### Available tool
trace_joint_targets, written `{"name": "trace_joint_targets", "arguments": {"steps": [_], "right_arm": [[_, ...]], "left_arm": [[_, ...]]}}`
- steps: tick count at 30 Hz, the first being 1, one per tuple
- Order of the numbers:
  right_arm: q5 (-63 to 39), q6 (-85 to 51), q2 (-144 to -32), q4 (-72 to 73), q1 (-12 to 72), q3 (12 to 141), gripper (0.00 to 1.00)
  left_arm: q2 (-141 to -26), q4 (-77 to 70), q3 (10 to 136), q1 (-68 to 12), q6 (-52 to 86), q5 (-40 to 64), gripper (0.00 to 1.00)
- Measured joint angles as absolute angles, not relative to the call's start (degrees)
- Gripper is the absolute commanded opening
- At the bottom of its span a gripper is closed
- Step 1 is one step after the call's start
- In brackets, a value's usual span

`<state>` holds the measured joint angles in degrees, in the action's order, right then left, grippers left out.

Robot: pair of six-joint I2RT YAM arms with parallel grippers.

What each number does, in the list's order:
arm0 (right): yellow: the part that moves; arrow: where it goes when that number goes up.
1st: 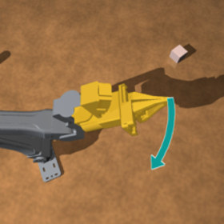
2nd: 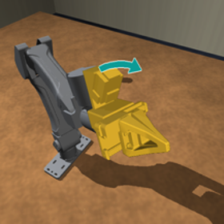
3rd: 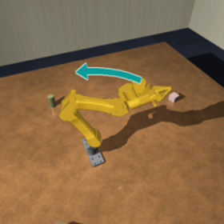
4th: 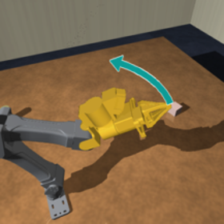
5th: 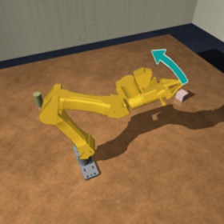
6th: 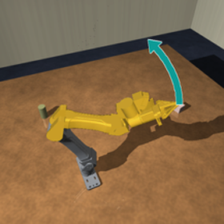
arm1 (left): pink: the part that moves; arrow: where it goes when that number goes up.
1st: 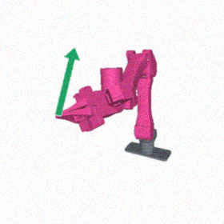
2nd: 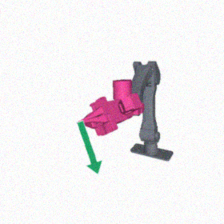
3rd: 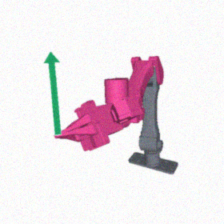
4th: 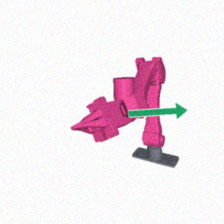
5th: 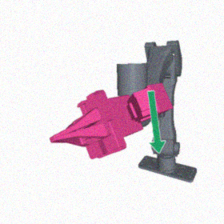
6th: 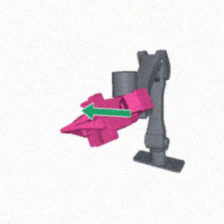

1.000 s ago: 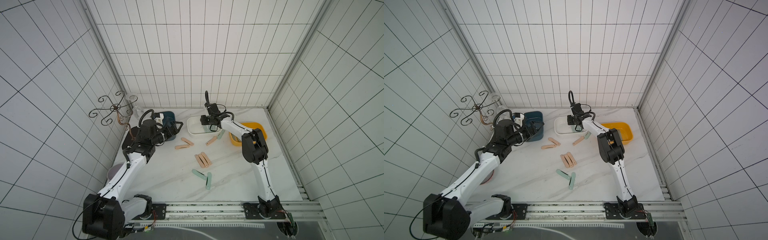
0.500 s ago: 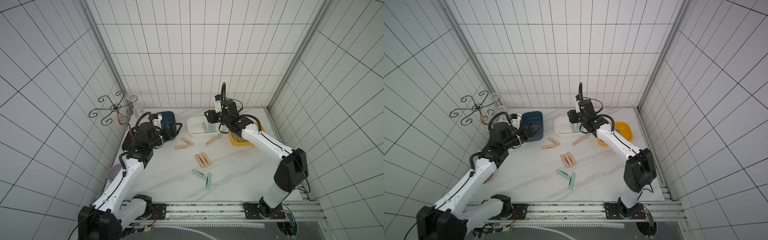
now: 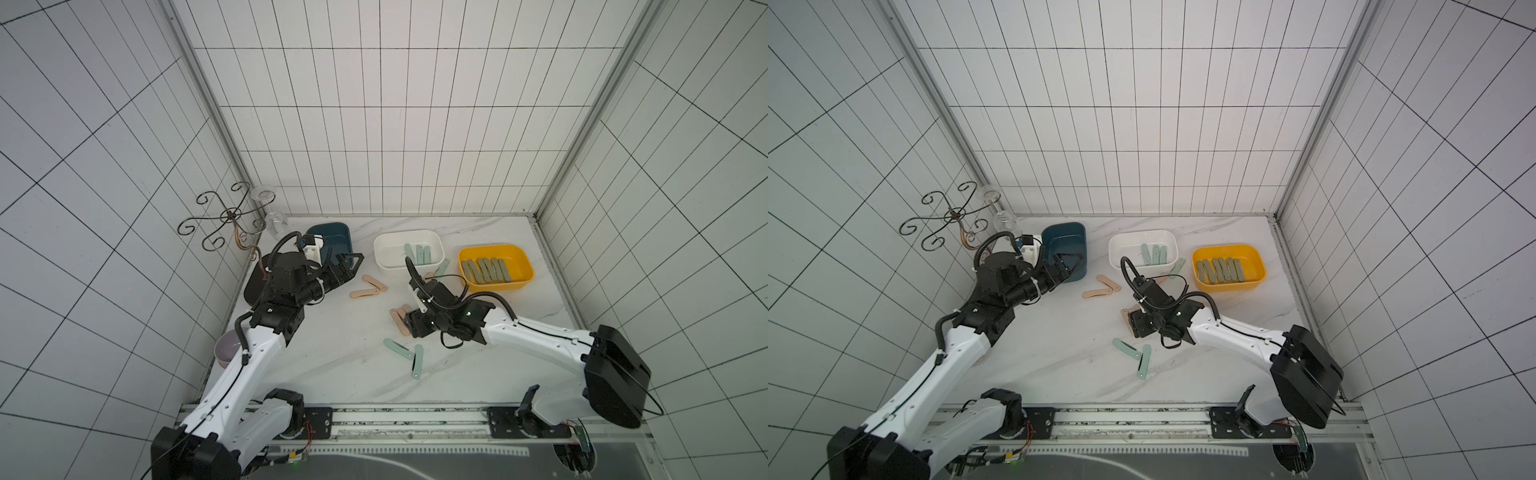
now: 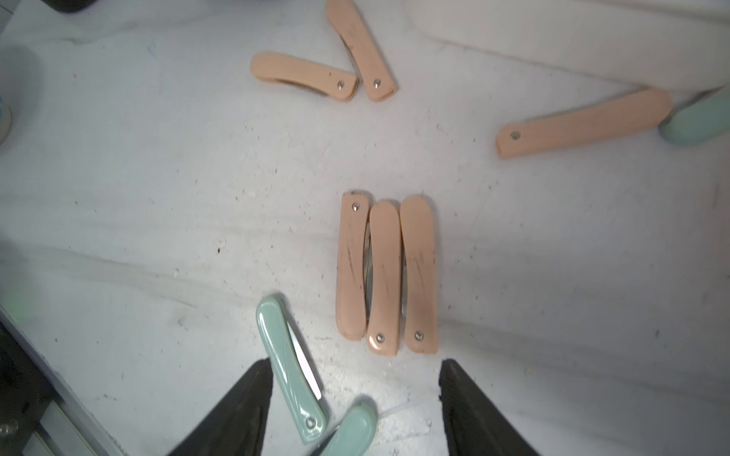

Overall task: Place the fruit knives into the storage box by color
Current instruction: Pick up the fruit knife from the center of the board.

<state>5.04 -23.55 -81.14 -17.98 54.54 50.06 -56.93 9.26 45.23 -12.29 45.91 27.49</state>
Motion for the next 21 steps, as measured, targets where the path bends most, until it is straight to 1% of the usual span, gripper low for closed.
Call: {"name": "trace_joint_targets", "arguments": {"steps": [6,12,16,21], "right_arm": [[6.5,-27.2,-79.0,-21.1,61.3,45.4,0.76],[6.9,-30.8,-79.4,-22.1,67.0,43.3,0.77],[7.1,-32.3,-81.5,-22.0,69.2,43.1,0.77],[8.2,-33.2,-84.0,-21.8,69.7,42.9,0.77]], "left_arm": [[-56.9,9.1,44.9,-12.3,46.2,27.8,0.97],[-57.0,8.8,44.9,-12.3,46.5,28.0,0.97],[-57.1,8.8,44.9,-12.3,46.6,28.1,0.97],[-57.2,8.7,44.9,-12.3,46.8,28.1,0.97]]}}
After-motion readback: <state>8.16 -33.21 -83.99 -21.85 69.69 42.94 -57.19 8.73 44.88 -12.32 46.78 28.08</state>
